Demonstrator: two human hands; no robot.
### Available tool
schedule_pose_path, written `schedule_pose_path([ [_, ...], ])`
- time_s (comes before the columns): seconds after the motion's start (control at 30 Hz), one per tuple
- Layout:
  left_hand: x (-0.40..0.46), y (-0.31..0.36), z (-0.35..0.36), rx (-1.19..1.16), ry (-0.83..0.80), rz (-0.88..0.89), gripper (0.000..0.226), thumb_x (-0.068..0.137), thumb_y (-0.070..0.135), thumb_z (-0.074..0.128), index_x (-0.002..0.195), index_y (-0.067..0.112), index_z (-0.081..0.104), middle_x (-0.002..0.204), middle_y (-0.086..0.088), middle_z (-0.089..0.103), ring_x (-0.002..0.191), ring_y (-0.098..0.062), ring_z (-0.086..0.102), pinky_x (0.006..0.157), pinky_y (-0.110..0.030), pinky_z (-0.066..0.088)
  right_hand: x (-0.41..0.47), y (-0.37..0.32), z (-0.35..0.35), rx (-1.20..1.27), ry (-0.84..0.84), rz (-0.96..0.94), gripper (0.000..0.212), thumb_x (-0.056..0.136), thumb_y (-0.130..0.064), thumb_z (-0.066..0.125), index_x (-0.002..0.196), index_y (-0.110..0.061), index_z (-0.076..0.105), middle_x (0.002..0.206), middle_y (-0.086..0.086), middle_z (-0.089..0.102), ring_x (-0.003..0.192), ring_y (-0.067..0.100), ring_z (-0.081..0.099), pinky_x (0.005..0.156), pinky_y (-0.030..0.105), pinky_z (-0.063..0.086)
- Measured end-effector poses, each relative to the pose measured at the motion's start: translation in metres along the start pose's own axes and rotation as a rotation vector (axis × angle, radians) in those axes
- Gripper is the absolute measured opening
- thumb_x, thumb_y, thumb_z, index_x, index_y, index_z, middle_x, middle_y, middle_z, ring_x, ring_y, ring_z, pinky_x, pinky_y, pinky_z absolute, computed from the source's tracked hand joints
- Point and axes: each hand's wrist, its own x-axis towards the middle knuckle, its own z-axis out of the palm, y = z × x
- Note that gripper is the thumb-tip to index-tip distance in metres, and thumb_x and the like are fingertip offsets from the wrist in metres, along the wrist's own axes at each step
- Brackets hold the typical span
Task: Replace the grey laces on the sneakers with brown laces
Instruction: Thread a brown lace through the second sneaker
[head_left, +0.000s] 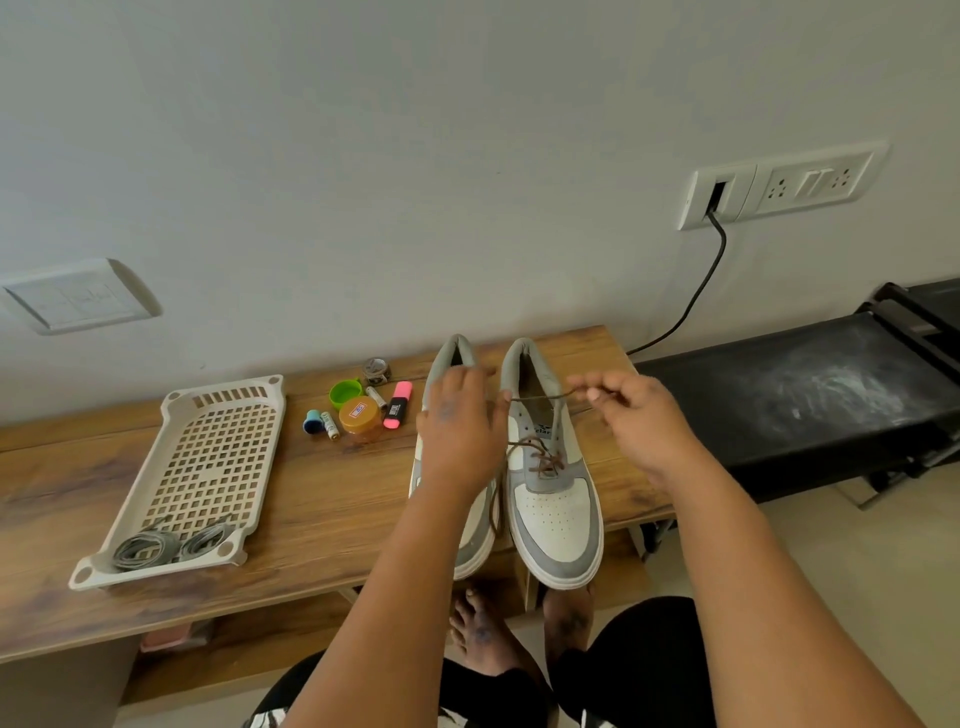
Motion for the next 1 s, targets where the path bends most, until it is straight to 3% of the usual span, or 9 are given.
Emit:
schedule_pose_path([
  [0.13,-0.002,0.010,0.014,-0.272,-0.184,0.195,0.034,0.101,0.031,0.039,0.131,0.025,0.052,0.120,0.007,0.065,0.118,-0.015,0.057,0.109,-0.054,0.036,-0.002,-0.005,0.011,-0.102,-0.118,-0.045,0.020,0.090,-0.017,0.068,0.108,-0.026,0.065,0.091,-0.011,0.071,0.086,-0.002,0.065,0.071,0.012,0.047],
  [0.23,-0.004,0.010,0.015,-0.234,-0.235,0.198,0.027,0.105,0.027,0.040,0.098,0.011,0.060,0.080,0.000,0.062,0.077,-0.017,0.057,0.080,-0.041,0.048,-0.001,-0.003,0.010,-0.086,-0.027,-0.052,0.016,0.082,-0.019,0.077,0.096,-0.022,0.070,0.081,-0.008,0.072,0.075,-0.002,0.067,0.066,0.009,0.050],
  [0.33,-0.005,0.008,0.010,-0.210,-0.188,0.231,0.029,0.104,0.026,0.044,0.086,0.007,0.058,0.071,0.001,0.053,0.065,-0.012,0.047,0.061,-0.028,0.037,0.000,0.003,0.005,-0.115,0.055,-0.050,0.012,0.078,-0.024,0.081,0.086,-0.023,0.073,0.080,-0.007,0.070,0.077,0.005,0.066,0.070,0.017,0.054],
  [0.53,0.000,0.002,0.008,-0.107,0.075,0.059,0.031,0.104,0.033,0.040,0.078,0.021,0.050,0.068,0.008,0.050,0.063,-0.010,0.048,0.071,-0.033,0.040,0.001,0.010,0.001,-0.102,0.058,-0.001,0.011,0.089,-0.022,0.070,0.091,-0.032,0.071,0.091,-0.012,0.067,0.088,0.006,0.061,0.076,0.022,0.049],
  [0.63,-0.004,0.002,0.010,0.131,0.096,0.085,0.017,0.099,0.035,0.051,0.091,0.023,0.061,0.093,0.007,0.058,0.092,-0.014,0.054,0.097,-0.043,0.037,0.003,0.009,0.006,-0.131,-0.004,-0.009,0.016,0.096,-0.017,0.060,0.104,-0.027,0.070,0.091,-0.010,0.069,0.084,0.005,0.066,0.080,0.023,0.056],
  [0.7,-0.006,0.004,0.012,0.074,0.159,0.175,0.017,0.094,0.026,0.060,0.110,0.019,0.065,0.112,0.001,0.058,0.108,-0.018,0.053,0.100,-0.040,0.039,0.003,0.007,0.013,-0.087,-0.062,-0.018,0.017,0.096,-0.014,0.059,0.108,-0.024,0.067,0.091,-0.007,0.071,0.082,0.004,0.070,0.080,0.023,0.057],
  [0.8,-0.008,0.013,0.016,-0.206,0.048,0.255,0.025,0.100,0.019,0.052,0.122,0.013,0.062,0.116,-0.001,0.061,0.107,-0.015,0.056,0.088,-0.023,0.041,0.003,0.005,0.020,-0.044,-0.090,-0.049,0.012,0.092,-0.015,0.065,0.101,-0.023,0.062,0.091,-0.003,0.074,0.083,0.005,0.071,0.079,0.029,0.059],
  [0.9,-0.013,0.019,0.019,-0.385,-0.125,0.117,0.020,0.104,0.026,0.045,0.111,0.015,0.060,0.093,0.002,0.066,0.086,-0.013,0.061,0.076,-0.032,0.050,0.000,0.004,0.020,-0.150,-0.071,-0.120,0.004,0.088,-0.014,0.071,0.090,-0.017,0.069,0.077,-0.007,0.070,0.069,-0.005,0.065,0.064,0.013,0.054],
  [1.0,-0.014,0.020,0.016,-0.453,-0.252,-0.009,0.024,0.104,0.032,0.043,0.096,0.013,0.056,0.078,0.003,0.058,0.074,-0.013,0.054,0.071,-0.034,0.046,0.000,0.007,0.017,-0.136,-0.037,-0.147,0.005,0.083,-0.015,0.076,0.087,-0.019,0.075,0.076,-0.009,0.071,0.072,-0.004,0.065,0.062,0.011,0.050],
])
